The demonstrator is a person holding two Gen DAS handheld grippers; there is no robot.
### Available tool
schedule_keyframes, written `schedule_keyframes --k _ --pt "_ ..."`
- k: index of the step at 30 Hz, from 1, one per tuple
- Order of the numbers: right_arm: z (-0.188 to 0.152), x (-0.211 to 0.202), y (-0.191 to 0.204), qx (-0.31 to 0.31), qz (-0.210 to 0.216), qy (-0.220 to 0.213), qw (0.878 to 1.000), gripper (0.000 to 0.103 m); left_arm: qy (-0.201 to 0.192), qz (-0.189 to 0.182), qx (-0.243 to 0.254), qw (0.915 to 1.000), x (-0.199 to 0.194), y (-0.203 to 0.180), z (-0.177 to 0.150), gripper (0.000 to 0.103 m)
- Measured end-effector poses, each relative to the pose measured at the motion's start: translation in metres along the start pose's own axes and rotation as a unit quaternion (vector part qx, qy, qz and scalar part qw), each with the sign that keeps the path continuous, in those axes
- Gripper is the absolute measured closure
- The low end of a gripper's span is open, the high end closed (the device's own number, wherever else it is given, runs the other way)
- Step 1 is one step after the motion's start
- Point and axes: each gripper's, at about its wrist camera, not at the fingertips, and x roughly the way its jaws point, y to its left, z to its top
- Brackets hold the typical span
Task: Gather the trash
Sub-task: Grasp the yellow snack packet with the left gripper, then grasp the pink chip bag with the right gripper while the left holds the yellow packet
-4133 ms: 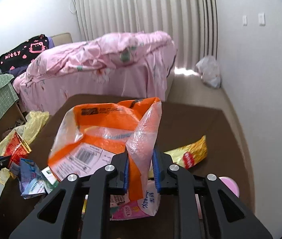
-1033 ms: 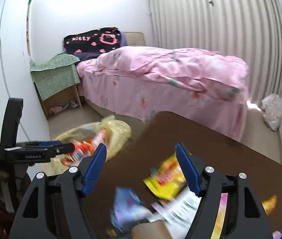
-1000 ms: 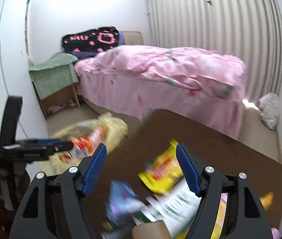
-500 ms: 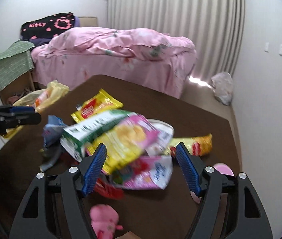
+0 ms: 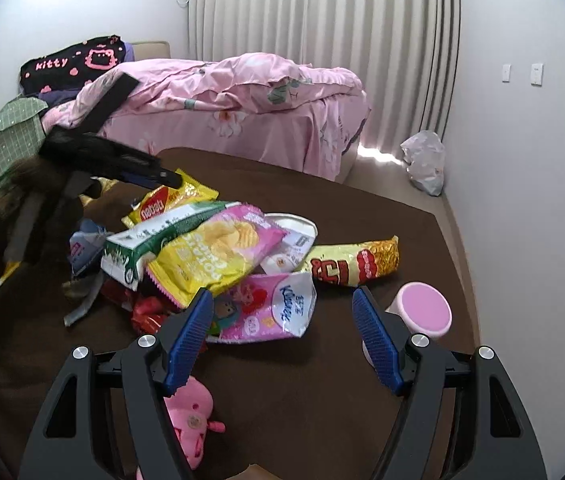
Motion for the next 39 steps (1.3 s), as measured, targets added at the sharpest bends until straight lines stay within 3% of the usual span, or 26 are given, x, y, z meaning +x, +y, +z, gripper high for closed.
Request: schedule_keyframes --k 1,2,3,6,12,14,21,25,28,32,33,36,38,39 --pt "-0.001 0.000 -0.001 -0.001 0.003 0.002 1.000 0.035 0.014 -0.002 -0.007 0.9999 0.007 0.002 0.001 0.061" --pt "-0.004 -0.001 -0.002 0.000 0.006 0.004 1.000 0.035 0.023 -0.002 -0.017 0.9996 0.010 0.005 0.001 0.081" --pt "-0.005 -0.001 -0.003 0.002 0.007 0.006 1.000 0.035 0.019 -0.002 -0.027 0.9995 0.006 0.008 -0.002 0.092" --pt "-0.009 -0.001 -0.009 0.015 0.005 0.007 1.000 0.035 -0.019 -0.023 -0.044 0.9986 -0.020 0.012 -0.013 0.092" --pt "-0.005 0.007 -0.019 0.058 0.019 0.019 0.998 0.035 -0.125 -0.019 -0.048 0.9908 -0.103 0.008 -0.060 0.092" --pt "0.000 0.005 -0.012 0.051 0.022 0.014 0.998 0.035 -0.139 -0.024 -0.059 0.9883 -0.121 0.010 -0.077 0.092" --pt "0.030 0.001 0.027 0.004 0.052 -0.006 0.999 0.035 -0.158 -0.007 -0.088 0.9835 -0.148 0.014 -0.125 0.092" --pt "0.043 0.017 0.043 -0.017 0.043 0.004 0.999 0.035 -0.135 -0.009 -0.112 0.9845 -0.140 0.021 -0.144 0.092" --pt "0.047 0.044 0.030 0.014 0.047 0.035 0.998 0.035 -0.131 -0.002 -0.117 0.9845 -0.137 0.023 -0.154 0.092" --pt "0.041 0.082 -0.002 0.101 0.052 0.080 0.990 0.036 -0.128 -0.006 -0.124 0.9840 -0.136 0.026 -0.160 0.092" --pt "0.037 0.090 -0.009 0.121 0.058 0.091 0.987 0.037 -0.128 -0.007 -0.123 0.9841 -0.136 0.026 -0.161 0.092" --pt "0.029 0.094 -0.012 0.136 0.096 0.101 0.981 0.055 -0.130 -0.006 -0.116 0.9847 -0.136 0.025 -0.162 0.092" --pt "0.027 0.087 -0.008 0.116 0.101 0.096 0.983 0.083 -0.128 -0.010 -0.116 0.9848 -0.134 0.025 -0.161 0.092" --pt "0.026 0.082 -0.007 0.108 0.109 0.095 0.984 0.089 -0.126 -0.011 -0.117 0.9850 -0.132 0.025 -0.161 0.092"
